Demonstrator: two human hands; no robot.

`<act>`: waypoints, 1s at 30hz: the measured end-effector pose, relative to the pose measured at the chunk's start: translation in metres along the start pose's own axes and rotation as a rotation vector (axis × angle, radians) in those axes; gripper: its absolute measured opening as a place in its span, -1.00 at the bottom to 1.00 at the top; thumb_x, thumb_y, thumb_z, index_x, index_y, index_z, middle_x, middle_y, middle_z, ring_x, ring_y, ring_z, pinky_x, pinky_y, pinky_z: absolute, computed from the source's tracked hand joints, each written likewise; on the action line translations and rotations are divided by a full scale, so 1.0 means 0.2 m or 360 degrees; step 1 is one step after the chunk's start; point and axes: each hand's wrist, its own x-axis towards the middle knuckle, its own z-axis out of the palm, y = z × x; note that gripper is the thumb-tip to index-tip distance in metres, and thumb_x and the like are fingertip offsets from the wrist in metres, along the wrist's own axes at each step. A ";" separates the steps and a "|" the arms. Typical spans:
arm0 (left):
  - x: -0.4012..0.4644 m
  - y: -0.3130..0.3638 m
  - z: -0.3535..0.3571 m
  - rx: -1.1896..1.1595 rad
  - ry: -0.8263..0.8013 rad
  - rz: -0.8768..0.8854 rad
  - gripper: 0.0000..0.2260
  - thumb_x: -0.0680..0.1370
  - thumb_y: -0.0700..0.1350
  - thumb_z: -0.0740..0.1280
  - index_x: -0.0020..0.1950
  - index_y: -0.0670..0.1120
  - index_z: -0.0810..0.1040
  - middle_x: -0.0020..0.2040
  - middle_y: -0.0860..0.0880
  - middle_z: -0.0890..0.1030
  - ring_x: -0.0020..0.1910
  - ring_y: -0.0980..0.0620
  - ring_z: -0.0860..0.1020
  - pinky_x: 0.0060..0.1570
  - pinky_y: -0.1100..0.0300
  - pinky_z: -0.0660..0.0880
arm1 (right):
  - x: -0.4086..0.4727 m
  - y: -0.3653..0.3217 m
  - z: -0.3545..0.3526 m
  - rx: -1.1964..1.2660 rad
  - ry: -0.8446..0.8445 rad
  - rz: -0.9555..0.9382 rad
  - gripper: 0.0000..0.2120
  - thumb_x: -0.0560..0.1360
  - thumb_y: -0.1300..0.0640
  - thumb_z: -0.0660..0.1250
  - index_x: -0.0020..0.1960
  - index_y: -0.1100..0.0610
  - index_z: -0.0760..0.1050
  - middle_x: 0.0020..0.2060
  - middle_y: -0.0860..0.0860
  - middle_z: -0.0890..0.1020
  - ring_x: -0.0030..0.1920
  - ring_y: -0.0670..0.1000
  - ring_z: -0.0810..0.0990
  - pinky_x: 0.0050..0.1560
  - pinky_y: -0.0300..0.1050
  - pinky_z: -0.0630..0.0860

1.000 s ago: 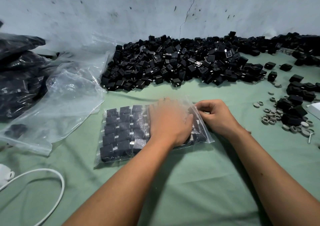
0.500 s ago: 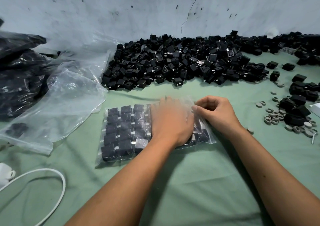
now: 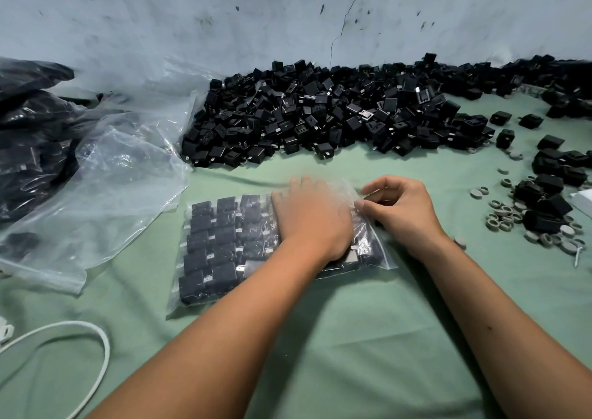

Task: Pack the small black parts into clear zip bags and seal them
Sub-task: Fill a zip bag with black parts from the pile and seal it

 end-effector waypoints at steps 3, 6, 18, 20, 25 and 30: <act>0.00 -0.01 0.02 0.0017 0.0038 0.0012 -0.36 0.68 0.20 -0.09 0.69 -0.09 -0.06 0.69 -0.13 -0.08 0.66 -0.14 -0.17 0.57 -0.30 -0.24 | 0.00 0.00 0.00 -0.0055 0.0028 0.0007 -0.80 0.39 0.19 0.63 -0.05 0.06 0.66 -0.28 0.05 0.74 -0.31 -0.01 0.69 -0.20 -0.02 0.65; 0.00 -0.01 0.03 0.0019 0.0061 0.0012 -0.36 0.68 0.19 -0.10 0.69 -0.09 -0.05 0.69 -0.13 -0.06 0.67 -0.14 -0.15 0.57 -0.29 -0.22 | -0.01 0.00 0.00 -0.0138 0.0079 0.0021 -0.81 0.40 0.17 0.62 -0.07 0.04 0.66 -0.29 0.02 0.74 -0.31 0.03 0.69 -0.18 0.09 0.66; -0.01 0.00 0.03 0.0035 0.0082 0.0019 -0.39 0.68 0.15 -0.09 0.68 -0.11 -0.04 0.69 -0.15 -0.03 0.66 -0.17 -0.13 0.56 -0.32 -0.20 | 0.41 -0.14 0.12 -0.0996 0.0251 -0.0258 -0.87 0.50 0.24 0.41 -0.10 0.01 0.65 -0.18 -0.03 0.69 -0.09 0.04 0.67 0.05 0.00 0.62; -0.01 0.00 0.04 0.0036 0.0086 0.0021 -0.38 0.68 0.15 -0.09 0.69 -0.11 -0.05 0.69 -0.14 -0.04 0.66 -0.17 -0.13 0.56 -0.32 -0.20 | 0.55 -0.16 0.17 -0.1315 -0.0039 -0.0463 -0.72 0.51 0.32 0.37 0.14 0.03 0.64 0.11 0.04 0.66 0.16 0.12 0.60 0.21 0.07 0.55; 0.00 -0.01 0.04 0.0040 0.0077 0.0027 -0.37 0.68 0.16 -0.11 0.69 -0.10 -0.08 0.69 -0.14 -0.06 0.66 -0.16 -0.15 0.56 -0.31 -0.20 | 0.72 -0.19 0.27 -0.1958 -0.0785 -0.0609 -0.52 0.59 0.19 0.31 0.50 0.02 0.45 0.52 0.10 0.36 0.35 0.22 0.36 0.45 0.05 0.29; -0.01 -0.01 0.04 0.0023 0.0096 0.0047 -0.36 0.67 0.17 -0.11 0.69 -0.10 -0.05 0.69 -0.15 -0.04 0.66 -0.16 -0.13 0.56 -0.31 -0.18 | 0.64 -0.13 0.19 -0.1584 -0.0481 -0.0453 -0.64 0.56 0.30 0.37 0.30 0.03 0.62 0.14 0.09 0.48 0.20 0.18 0.51 0.26 -0.02 0.45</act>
